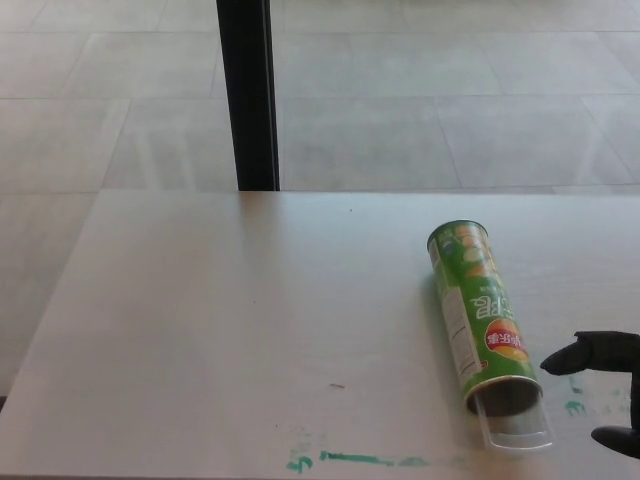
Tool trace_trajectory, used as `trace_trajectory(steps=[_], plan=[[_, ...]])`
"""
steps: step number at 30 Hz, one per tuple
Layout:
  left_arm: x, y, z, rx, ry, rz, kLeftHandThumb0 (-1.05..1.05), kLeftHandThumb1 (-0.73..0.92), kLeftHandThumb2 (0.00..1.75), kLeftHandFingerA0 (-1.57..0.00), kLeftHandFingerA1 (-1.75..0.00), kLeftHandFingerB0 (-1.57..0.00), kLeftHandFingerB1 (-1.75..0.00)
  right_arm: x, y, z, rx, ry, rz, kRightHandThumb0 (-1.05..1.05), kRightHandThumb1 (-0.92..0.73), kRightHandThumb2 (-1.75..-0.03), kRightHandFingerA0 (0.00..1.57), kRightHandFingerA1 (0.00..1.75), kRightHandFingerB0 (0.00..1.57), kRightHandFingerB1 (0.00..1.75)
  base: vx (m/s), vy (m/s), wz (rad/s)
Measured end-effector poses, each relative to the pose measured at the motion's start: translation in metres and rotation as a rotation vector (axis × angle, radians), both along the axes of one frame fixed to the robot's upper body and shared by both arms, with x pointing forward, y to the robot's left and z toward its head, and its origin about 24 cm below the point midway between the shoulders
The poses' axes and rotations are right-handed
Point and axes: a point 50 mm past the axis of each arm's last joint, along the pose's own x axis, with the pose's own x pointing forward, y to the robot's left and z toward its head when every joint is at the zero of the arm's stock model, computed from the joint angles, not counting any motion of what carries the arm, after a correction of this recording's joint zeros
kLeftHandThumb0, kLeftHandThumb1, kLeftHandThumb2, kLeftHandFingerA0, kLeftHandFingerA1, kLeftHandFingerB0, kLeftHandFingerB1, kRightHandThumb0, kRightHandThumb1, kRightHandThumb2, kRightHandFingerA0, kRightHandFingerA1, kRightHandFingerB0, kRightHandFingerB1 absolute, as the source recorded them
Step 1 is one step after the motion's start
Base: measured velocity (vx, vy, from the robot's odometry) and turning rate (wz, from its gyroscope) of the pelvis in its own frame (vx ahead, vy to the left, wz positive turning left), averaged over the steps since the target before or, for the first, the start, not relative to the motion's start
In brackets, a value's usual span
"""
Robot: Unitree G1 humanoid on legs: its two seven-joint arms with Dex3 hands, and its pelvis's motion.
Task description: Use the finger on the right hand of the robot to pull out the chips tray kept inside a container in the middle of the desk
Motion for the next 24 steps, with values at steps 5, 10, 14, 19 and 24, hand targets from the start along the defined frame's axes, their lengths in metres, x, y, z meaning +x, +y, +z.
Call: trace_trajectory(steps=[5, 10, 14, 19, 24], plan=[[0.000, 0.000, 0.000, 0.001, 0.004, -0.004, -0.68, 0.68, 0.60, -0.32, -0.71, -0.33, -0.53, -0.002, 0.000, -0.004, -0.042, -0.007, 0.030, -0.15, -0.55, -0.56, 0.92, 1.16, 0.57, 0.45, 0.00, 0.000, 0.00], [-0.001, 0.000, 0.000, 0.000, 0.004, -0.002, -0.66, 0.69, 0.60, -0.32, -0.69, -0.39, -0.60, -0.004, 0.002, -0.009, -0.076, -0.005, 0.057, -0.23, -0.49, -0.67, 0.94, 1.11, 0.53, 0.53, 0.00, 0.000, 0.00], [-0.001, 0.000, 0.000, 0.001, 0.005, -0.002, -0.67, 0.68, 0.62, -0.35, -0.70, -0.36, -0.55, -0.005, 0.008, -0.015, -0.109, -0.002, 0.096, -0.17, -0.55, -0.56, 0.93, 1.21, 0.56, 0.47, 0.00, 0.000, 0.00], [-0.001, 0.000, -0.001, 0.004, 0.011, -0.008, -0.66, 0.73, 0.62, -0.32, -0.66, -0.34, -0.49, -0.006, 0.014, -0.021, -0.146, -0.003, 0.130, -0.17, -0.56, -0.57, 0.92, 1.23, 0.55, 0.47, 0.00, 0.000, 0.00], [-0.001, 0.000, 0.000, 0.011, 0.016, -0.015, -0.66, 0.71, 0.61, -0.33, -0.69, -0.36, -0.55, -0.002, 0.013, -0.027, -0.201, 0.007, 0.136, -0.18, -0.56, -0.57, 0.88, 1.22, 0.55, 0.47, 0.00, 0.000, 0.00]])
